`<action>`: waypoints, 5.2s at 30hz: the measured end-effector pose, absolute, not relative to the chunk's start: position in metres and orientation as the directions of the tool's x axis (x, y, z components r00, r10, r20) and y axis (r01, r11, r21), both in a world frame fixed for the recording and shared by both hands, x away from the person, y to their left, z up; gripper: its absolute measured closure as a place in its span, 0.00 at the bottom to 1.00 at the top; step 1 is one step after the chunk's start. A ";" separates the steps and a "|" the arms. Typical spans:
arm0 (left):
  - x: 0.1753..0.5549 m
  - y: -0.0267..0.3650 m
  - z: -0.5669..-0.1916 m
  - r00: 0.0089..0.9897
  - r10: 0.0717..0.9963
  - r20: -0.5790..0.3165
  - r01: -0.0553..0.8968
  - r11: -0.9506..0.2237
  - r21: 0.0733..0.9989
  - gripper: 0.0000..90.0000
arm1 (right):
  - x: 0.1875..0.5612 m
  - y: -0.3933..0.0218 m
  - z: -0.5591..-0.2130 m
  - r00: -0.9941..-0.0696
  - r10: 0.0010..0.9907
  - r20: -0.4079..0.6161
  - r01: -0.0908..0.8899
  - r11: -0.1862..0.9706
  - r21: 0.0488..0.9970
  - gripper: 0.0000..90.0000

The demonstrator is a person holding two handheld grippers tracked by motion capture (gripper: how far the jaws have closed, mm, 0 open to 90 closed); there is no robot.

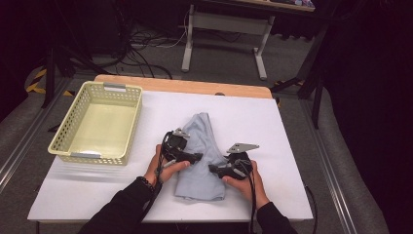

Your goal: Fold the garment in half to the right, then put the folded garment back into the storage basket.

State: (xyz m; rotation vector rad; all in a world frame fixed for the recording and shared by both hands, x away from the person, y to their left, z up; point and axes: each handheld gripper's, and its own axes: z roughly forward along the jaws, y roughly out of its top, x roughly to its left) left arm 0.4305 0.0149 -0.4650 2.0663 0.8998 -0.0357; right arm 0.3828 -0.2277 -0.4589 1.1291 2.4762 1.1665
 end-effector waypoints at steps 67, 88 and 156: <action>0.368 0.068 -0.416 0.790 0.605 -0.097 0.343 -0.306 0.888 0.72 | 0.344 -0.190 -0.425 -0.812 0.582 -0.052 0.221 0.388 0.895 0.81; 0.363 0.078 -0.411 0.775 0.627 -0.076 0.338 -0.310 0.889 0.73 | 0.346 -0.176 -0.423 -0.836 0.544 -0.075 0.179 0.399 0.899 0.81; 0.396 0.177 -0.314 0.601 0.792 0.104 0.318 -0.357 0.878 0.73 | 0.410 -0.055 -0.350 -0.858 0.511 -0.056 0.110 0.289 0.951 0.81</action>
